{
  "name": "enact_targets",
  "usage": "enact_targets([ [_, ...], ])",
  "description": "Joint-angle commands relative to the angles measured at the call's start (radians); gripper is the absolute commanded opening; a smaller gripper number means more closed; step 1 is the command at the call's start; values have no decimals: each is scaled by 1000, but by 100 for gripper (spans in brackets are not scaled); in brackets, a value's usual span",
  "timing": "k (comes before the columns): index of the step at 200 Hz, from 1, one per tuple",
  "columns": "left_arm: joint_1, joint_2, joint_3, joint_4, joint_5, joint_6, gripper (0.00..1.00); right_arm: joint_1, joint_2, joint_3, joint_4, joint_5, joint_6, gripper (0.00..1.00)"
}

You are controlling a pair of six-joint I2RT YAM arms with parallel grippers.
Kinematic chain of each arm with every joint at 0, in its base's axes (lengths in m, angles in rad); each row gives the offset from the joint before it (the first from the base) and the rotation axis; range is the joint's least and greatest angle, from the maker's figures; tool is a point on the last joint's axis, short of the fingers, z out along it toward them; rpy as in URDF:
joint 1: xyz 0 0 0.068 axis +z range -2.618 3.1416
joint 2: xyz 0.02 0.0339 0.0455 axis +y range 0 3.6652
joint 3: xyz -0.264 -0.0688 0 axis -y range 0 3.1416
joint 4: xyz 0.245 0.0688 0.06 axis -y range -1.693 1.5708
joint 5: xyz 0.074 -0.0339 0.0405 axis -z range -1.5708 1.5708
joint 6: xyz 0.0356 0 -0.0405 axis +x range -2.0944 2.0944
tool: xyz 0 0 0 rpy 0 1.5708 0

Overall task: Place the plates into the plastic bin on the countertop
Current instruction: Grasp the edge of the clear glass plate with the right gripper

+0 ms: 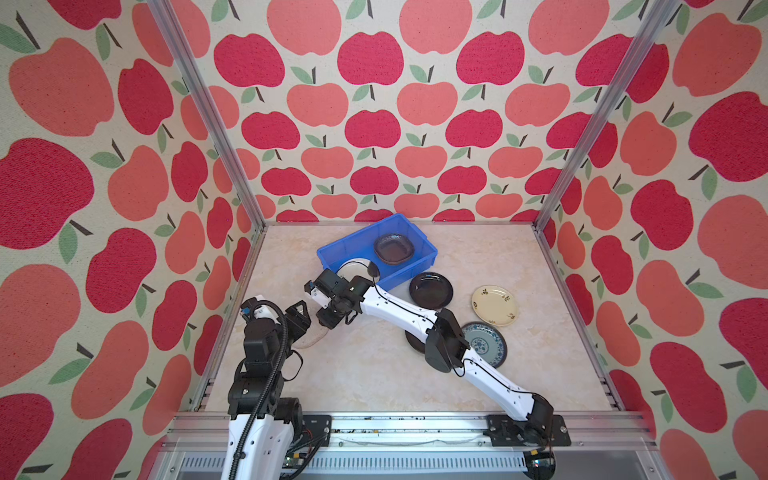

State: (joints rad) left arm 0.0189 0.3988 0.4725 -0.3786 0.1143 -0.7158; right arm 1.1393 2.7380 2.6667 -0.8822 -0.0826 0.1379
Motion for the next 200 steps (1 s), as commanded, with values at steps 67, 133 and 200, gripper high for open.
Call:
enact_targets([
  [67,18,-6,-44,-1,29,13,70,-12,52,41,11,-97,102,43],
  [133,29,-3,-57,15,45,19,70,-11,44,27,9,-92,108,26],
  [200,42,50,-47,76,88,25,71,-7,-54,-38,29,-71,115,0],
])
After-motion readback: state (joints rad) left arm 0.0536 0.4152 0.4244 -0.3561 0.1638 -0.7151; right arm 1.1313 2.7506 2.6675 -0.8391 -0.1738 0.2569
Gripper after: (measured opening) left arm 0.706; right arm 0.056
